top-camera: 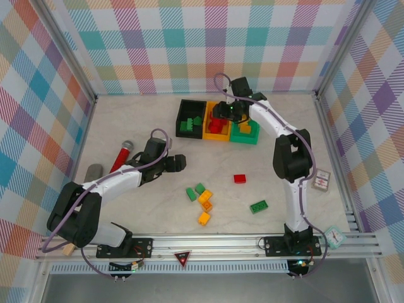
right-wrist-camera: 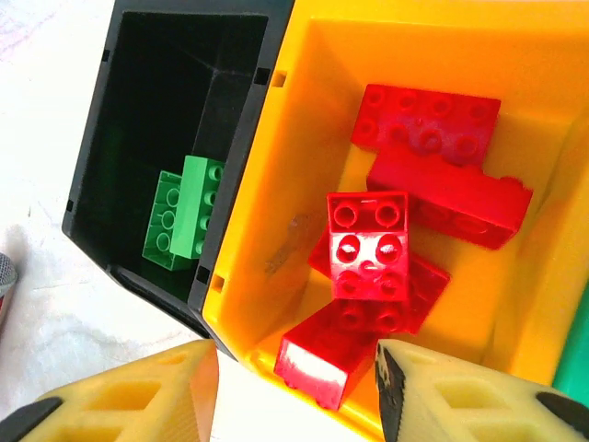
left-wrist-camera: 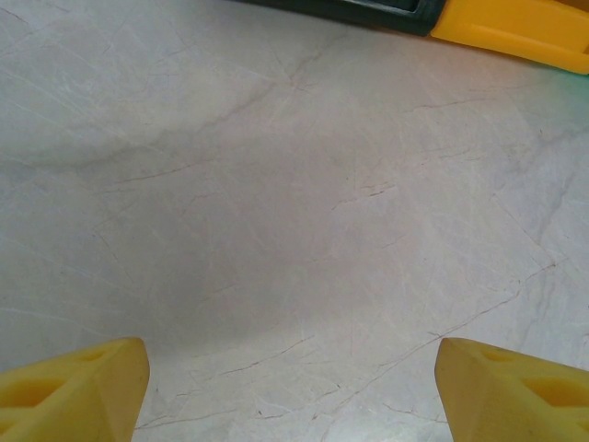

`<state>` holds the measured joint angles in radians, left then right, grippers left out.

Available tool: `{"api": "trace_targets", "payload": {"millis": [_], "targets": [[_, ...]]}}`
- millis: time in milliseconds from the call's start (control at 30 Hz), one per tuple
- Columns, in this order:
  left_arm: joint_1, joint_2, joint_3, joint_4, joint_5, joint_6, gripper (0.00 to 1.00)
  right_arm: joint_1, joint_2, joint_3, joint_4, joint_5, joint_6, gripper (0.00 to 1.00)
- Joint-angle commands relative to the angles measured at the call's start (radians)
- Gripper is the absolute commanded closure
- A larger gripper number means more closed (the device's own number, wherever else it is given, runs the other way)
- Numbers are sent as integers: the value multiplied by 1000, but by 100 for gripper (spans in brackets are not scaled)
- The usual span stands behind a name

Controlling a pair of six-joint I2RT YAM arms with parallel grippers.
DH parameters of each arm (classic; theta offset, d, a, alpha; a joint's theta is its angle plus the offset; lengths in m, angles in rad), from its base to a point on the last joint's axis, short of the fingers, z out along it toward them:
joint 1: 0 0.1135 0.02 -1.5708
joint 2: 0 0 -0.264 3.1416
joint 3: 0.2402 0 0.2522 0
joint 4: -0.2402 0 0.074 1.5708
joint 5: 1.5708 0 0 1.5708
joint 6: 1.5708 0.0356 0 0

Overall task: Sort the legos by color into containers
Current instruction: Place the lego in the container, then pick up the lego from the center of the table.

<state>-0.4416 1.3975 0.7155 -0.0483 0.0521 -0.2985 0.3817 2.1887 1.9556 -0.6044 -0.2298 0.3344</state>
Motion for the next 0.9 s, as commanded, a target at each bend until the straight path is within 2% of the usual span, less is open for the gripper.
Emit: {"api": "trace_targets", "payload": {"millis": [0,267,600,867], "targets": [[7,-2,-8,15,18,-2,18,13,-53,-54,-11,3,-13,50],[7,19,-4,20,20,-4,18,34,-223,-326,92,4,-43,50],[7,0,-6,12,21,-2,19,42,-522,-779,188,53,-38,48],[7,-1,-16,33,43,-14,18,42,-636,-983,230,86,6,48]]}}
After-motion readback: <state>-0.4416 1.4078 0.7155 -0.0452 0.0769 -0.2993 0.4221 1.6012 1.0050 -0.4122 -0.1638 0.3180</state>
